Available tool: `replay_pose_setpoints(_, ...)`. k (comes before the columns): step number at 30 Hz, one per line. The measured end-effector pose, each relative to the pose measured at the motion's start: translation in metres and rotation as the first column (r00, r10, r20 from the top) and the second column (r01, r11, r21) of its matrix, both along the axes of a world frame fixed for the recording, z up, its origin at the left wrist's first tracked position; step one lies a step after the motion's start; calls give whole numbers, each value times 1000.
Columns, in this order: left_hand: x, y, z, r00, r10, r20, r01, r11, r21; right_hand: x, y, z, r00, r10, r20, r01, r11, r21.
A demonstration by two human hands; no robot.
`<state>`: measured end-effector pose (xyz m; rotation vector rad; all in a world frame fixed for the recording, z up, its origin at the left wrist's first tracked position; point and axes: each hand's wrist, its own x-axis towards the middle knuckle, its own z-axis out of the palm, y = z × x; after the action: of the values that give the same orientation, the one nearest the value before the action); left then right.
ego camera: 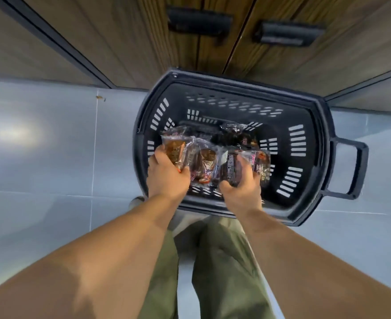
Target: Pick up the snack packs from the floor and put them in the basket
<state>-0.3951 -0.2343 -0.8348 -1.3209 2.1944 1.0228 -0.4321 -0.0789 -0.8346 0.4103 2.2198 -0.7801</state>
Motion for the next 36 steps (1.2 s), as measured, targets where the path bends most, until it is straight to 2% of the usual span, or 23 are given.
replay_pose_setpoints(5, 3, 5, -48, 997, -76, 32, 77, 997, -31, 0, -9, -48, 1000, -18, 11, 17, 999, 28)
replay_pose_setpoints(8, 3, 8, -59, 991, -122, 58, 123, 992, -11, 4, -16, -60, 999, 25, 24, -26, 999, 20)
replay_pose_setpoints(12, 0, 11, -51, 978, -153, 144, 157, 988, -13, 6, -22, -53, 994, 98, 44, -104, 979, 173)
replay_pose_setpoints(15, -6, 8, -27, 991, -90, 100, 94, 995, -41, 0, -28, -32, 996, 84, -26, -76, 970, 232)
replay_pose_setpoints(21, -24, -14, 57, 984, -158, -80, 148, 982, -116, -33, -41, 53, 998, 60, -22, -55, 979, 194)
replay_pose_setpoints(25, -41, -30, 141, 976, -112, -188, 89, 988, -130, -48, -50, 138, 987, 55, -148, -35, 990, 138)
replay_pose_setpoints(28, -47, -35, 184, 967, -64, -245, 41, 994, -98, -49, -55, 186, 980, 45, -195, -36, 998, 48)
replay_pose_setpoints(32, -52, -33, 273, 934, 90, -347, -75, 996, 58, -54, -63, 268, 943, 23, -331, -79, 985, -156)
replay_pose_setpoints(36, -49, -32, 346, 908, 114, -402, -103, 994, 47, -59, -67, 336, 916, 17, -401, -109, 972, -208)
